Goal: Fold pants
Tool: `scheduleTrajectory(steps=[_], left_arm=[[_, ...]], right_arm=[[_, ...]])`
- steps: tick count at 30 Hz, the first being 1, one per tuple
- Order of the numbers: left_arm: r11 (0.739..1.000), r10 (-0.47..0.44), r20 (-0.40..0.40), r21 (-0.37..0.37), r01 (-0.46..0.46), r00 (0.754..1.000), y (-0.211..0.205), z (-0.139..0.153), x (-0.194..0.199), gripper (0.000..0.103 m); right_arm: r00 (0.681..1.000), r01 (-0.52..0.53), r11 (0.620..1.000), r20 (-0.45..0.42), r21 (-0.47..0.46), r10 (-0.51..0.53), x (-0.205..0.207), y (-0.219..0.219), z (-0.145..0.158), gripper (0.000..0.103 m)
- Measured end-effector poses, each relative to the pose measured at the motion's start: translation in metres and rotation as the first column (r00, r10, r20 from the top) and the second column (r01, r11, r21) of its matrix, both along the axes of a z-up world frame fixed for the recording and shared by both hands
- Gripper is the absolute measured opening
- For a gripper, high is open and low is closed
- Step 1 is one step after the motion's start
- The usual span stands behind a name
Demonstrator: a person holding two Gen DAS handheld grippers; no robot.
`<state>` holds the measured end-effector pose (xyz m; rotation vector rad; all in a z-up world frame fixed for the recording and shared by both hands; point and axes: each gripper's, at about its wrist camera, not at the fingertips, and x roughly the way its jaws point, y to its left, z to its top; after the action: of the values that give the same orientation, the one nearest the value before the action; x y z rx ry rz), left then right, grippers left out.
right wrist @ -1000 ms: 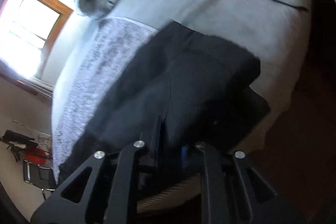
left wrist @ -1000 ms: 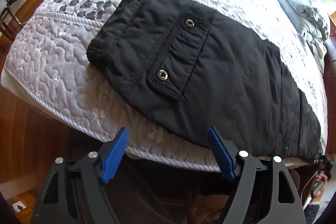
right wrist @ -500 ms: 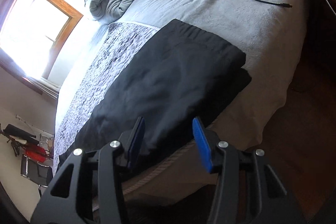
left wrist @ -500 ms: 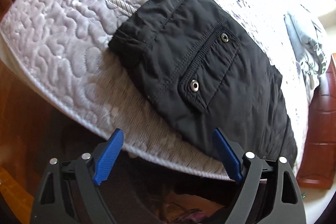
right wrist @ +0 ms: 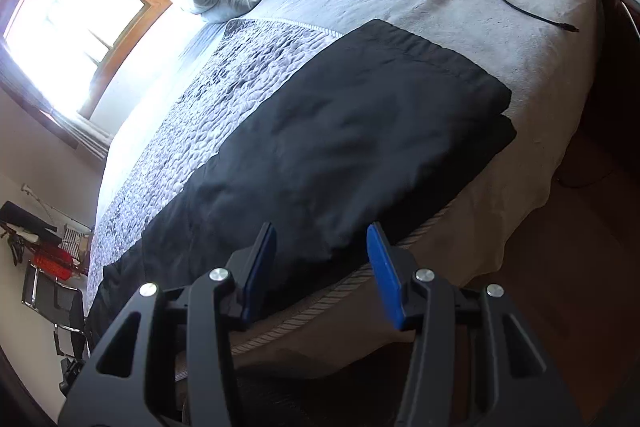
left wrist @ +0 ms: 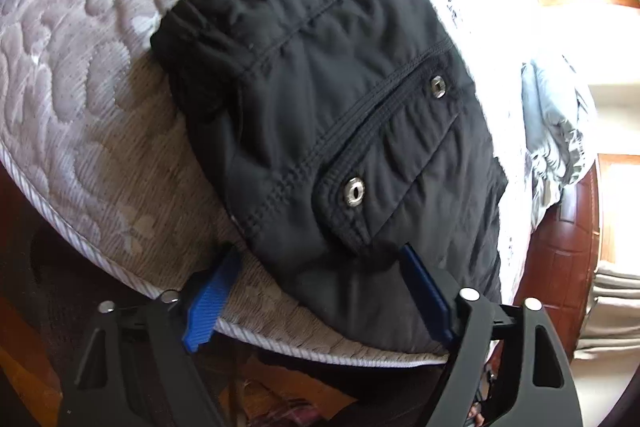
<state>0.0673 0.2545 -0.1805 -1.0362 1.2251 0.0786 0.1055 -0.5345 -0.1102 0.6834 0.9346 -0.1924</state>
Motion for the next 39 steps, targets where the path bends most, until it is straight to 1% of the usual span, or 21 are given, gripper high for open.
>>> scheduleTrajectory(steps=[1,4,6,7,10,12,13,14,16,17,21,23,26,27,30,33,34,35,37,39], left_arm=[[1.000,-0.001,0.030,-0.016,0.001,1.000,-0.001,0.004,0.000,0.058],[1.000,-0.019,0.033,-0.008,0.019,0.999,0.000,0.007,0.005,0.059],[0.999,-0.001,0.030,-0.048,0.003,1.000,0.002,-0.001,0.009,0.067],[0.997,0.015,0.021,-0.077,-0.013,1.000,0.003,-0.009,0.012,0.068],[0.990,0.065,0.021,-0.127,-0.062,0.998,0.009,-0.018,0.012,0.069],[0.988,0.071,0.075,-0.144,-0.059,0.995,0.010,-0.011,0.015,0.056],[0.989,0.070,0.092,-0.136,-0.057,0.993,0.007,-0.007,0.014,0.042],[0.990,0.068,0.114,-0.134,-0.053,0.991,0.007,-0.003,0.015,0.031],[0.992,0.056,0.140,-0.117,-0.040,0.989,0.004,0.002,0.020,0.019],[0.994,0.049,0.144,-0.099,-0.035,0.988,0.002,0.005,0.022,0.017],[0.998,0.037,0.176,-0.060,-0.027,0.984,-0.006,0.019,0.025,0.014],[0.998,0.025,0.222,-0.059,-0.013,0.975,-0.012,0.033,0.028,0.013],[0.999,-0.008,0.270,-0.047,0.022,0.963,-0.019,0.052,0.036,0.013],[0.998,-0.013,0.281,-0.050,0.028,0.960,-0.023,0.057,0.040,0.013],[0.998,-0.022,0.295,-0.051,0.039,0.955,-0.025,0.068,0.048,0.013],[0.998,-0.029,0.296,-0.044,0.044,0.955,-0.028,0.070,0.052,0.014],[0.998,-0.032,0.296,-0.042,0.046,0.955,-0.027,0.069,0.051,0.014],[0.998,-0.031,0.292,-0.042,0.045,0.956,-0.026,0.067,0.050,0.014],[0.998,-0.027,0.281,-0.043,0.040,0.959,-0.025,0.063,0.050,0.014],[0.999,-0.026,0.261,-0.030,0.035,0.965,-0.023,0.056,0.049,0.014]], right_arm=[[1.000,-0.008,1.000,-0.004,-0.005,0.008,0.001,0.003,0.000,0.048],[1.000,-0.022,1.000,-0.010,-0.004,0.022,0.003,0.009,-0.002,0.048],[1.000,-0.029,1.000,-0.013,-0.005,0.029,0.005,0.013,-0.004,0.048],[0.999,-0.032,0.999,-0.014,-0.006,0.032,0.006,0.015,-0.005,0.048],[0.998,-0.055,0.998,-0.008,-0.005,0.055,0.008,0.021,-0.004,0.048],[0.998,-0.066,0.998,-0.006,-0.011,0.066,0.009,0.023,-0.003,0.048],[0.998,-0.065,0.998,-0.003,-0.007,0.065,0.008,0.023,-0.004,0.048],[0.998,-0.060,0.998,-0.001,0.003,0.060,0.008,0.022,-0.004,0.048],[0.999,-0.046,0.998,0.011,0.045,0.045,0.005,0.021,-0.007,0.048],[0.999,-0.041,0.996,0.021,0.074,0.040,0.003,0.021,-0.009,0.048],[0.999,-0.026,0.986,0.045,0.163,0.019,-0.009,0.024,-0.014,0.049],[0.998,-0.024,0.972,0.060,0.233,0.011,-0.015,0.025,-0.020,0.051],[0.997,-0.019,0.937,0.077,0.349,-0.008,-0.020,0.029,-0.034,0.052],[0.997,-0.013,0.918,0.074,0.397,-0.018,-0.021,0.030,-0.041,0.052],[0.998,0.012,0.880,0.055,0.475,-0.043,-0.018,0.035,-0.059,0.052],[0.997,0.030,0.854,0.047,0.519,-0.064,-0.015,0.036,-0.071,0.052],[0.997,0.047,0.850,0.032,0.524,-0.075,-0.014,0.036,-0.075,0.052],[0.996,0.063,0.850,0.016,0.523,-0.084,-0.013,0.036,-0.078,0.052],[0.995,0.075,0.852,0.017,0.518,-0.098,-0.010,0.035,-0.081,0.051],[0.992,0.103,0.858,0.009,0.503,-0.124,-0.008,0.031,-0.083,0.045]])
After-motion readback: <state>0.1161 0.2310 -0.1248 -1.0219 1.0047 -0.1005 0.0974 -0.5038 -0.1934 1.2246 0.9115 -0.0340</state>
